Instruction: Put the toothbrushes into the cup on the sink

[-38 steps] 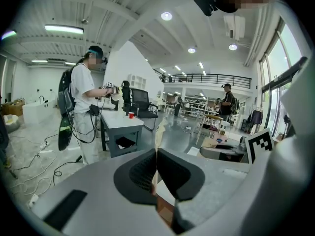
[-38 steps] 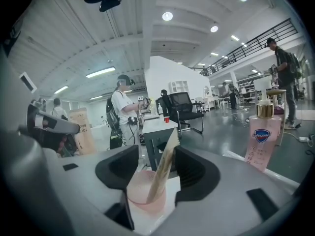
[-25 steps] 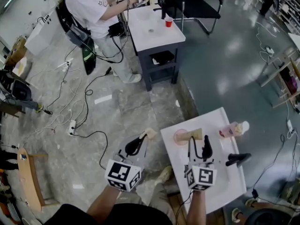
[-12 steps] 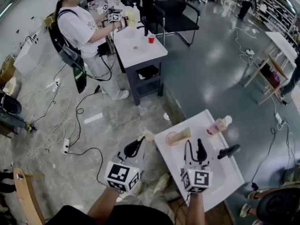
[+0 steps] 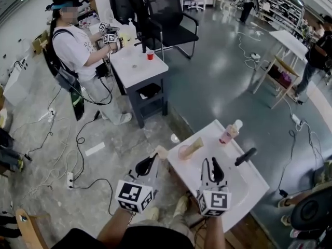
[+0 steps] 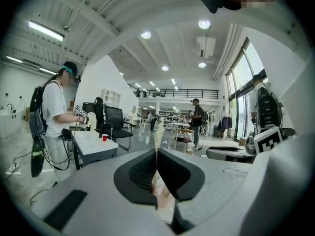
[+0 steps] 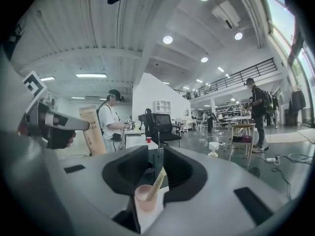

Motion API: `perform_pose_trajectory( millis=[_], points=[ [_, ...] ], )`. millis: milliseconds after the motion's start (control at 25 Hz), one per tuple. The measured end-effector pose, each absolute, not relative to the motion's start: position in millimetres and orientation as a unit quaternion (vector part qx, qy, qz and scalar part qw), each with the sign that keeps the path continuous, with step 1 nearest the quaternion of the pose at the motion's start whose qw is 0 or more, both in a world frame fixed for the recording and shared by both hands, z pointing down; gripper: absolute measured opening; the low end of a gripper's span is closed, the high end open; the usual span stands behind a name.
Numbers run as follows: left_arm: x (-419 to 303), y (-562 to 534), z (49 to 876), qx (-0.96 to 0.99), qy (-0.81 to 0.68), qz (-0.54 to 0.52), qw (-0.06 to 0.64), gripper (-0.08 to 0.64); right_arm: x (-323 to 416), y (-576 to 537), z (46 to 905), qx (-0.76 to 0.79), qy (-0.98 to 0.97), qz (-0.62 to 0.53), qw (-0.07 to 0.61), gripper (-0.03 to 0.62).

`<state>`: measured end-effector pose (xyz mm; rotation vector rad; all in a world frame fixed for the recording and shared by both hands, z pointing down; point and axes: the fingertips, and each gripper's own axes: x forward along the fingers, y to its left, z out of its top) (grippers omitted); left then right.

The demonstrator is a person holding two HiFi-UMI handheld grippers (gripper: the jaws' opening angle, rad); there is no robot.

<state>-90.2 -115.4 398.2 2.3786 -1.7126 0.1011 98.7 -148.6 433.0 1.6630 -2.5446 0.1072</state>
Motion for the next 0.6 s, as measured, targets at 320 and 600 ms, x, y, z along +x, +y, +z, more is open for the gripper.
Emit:
perform_pose_trajectory(
  millis=[320, 600],
  points=[
    [-86, -92, 390, 0.834, -0.543, 0.030, 0.092, 0.003, 103, -104, 425, 0.588, -0.807, 0.030, 0.042, 0.054],
    [-87, -71, 384, 0.852, -0.517, 0.028, 0.084, 0.003, 102, -72, 426, 0.614, -0.787, 0.025, 0.042, 0.015]
  ],
)
